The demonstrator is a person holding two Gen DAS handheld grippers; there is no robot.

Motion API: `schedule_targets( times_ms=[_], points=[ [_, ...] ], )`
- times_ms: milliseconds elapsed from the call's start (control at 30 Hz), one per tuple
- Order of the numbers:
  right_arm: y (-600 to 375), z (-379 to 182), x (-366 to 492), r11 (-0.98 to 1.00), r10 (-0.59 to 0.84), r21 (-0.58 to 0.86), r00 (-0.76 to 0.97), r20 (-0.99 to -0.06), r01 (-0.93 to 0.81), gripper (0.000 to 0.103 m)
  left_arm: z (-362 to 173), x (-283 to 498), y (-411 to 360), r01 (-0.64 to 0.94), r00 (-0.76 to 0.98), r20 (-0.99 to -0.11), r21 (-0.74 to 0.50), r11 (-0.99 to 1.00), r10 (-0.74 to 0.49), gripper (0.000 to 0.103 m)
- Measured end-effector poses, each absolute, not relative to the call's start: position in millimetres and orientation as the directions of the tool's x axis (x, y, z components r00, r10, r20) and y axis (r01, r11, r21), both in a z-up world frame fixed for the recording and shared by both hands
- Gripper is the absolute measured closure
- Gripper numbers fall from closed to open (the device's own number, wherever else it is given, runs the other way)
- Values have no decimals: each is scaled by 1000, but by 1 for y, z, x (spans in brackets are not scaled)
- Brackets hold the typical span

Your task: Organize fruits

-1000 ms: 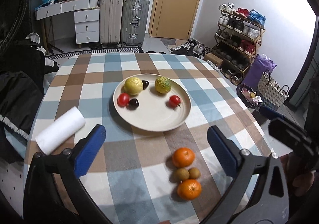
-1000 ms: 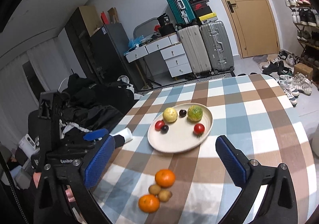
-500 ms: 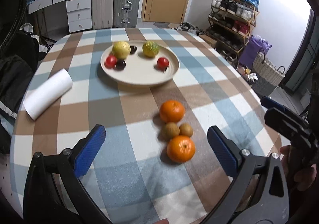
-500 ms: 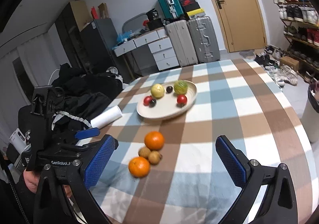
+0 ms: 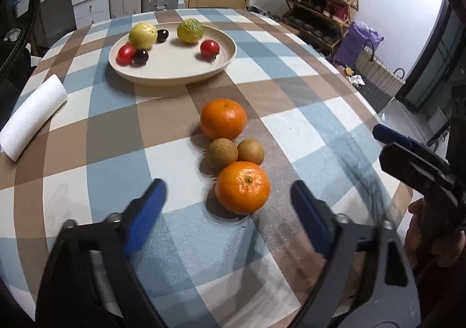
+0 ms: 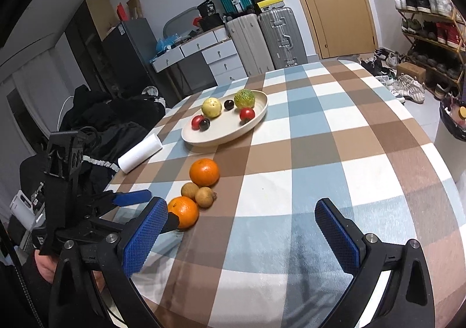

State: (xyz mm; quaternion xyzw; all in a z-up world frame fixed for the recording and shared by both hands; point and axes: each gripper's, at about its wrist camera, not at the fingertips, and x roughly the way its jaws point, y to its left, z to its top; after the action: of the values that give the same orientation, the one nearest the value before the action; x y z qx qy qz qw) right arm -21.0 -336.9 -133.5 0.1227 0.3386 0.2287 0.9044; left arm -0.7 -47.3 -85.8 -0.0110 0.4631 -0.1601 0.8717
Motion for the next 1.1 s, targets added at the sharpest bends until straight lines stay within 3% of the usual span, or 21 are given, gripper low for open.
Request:
schedule_targets(
  times_ms=[33, 167, 200, 667, 1100],
  points=[
    [-337, -134, -20, 866, 496, 378, 664, -559, -329, 0, -87, 0, -48, 274, 512, -807, -171, 946, -294, 31],
    [-337, -138, -17, 865, 497, 383, 656, -569, -323, 0, -92, 2, -49, 300, 478, -808, -217, 929, -344, 62],
    [-338, -138, -17, 865, 497, 384, 654, -570, -323, 0, -92, 2, -50, 307, 473, -804, -233, 923, -360, 65],
    [-338, -144, -9, 866, 495, 398, 635, -593, -304, 0, -89, -1, -42, 328, 468, -780, -284, 901, -416, 66],
    [-329, -139, 12, 824, 561, 457, 590, -581, -334, 0, -66, -11, 2, 285, 554, -692, -366, 886, -464, 66]
  ],
)
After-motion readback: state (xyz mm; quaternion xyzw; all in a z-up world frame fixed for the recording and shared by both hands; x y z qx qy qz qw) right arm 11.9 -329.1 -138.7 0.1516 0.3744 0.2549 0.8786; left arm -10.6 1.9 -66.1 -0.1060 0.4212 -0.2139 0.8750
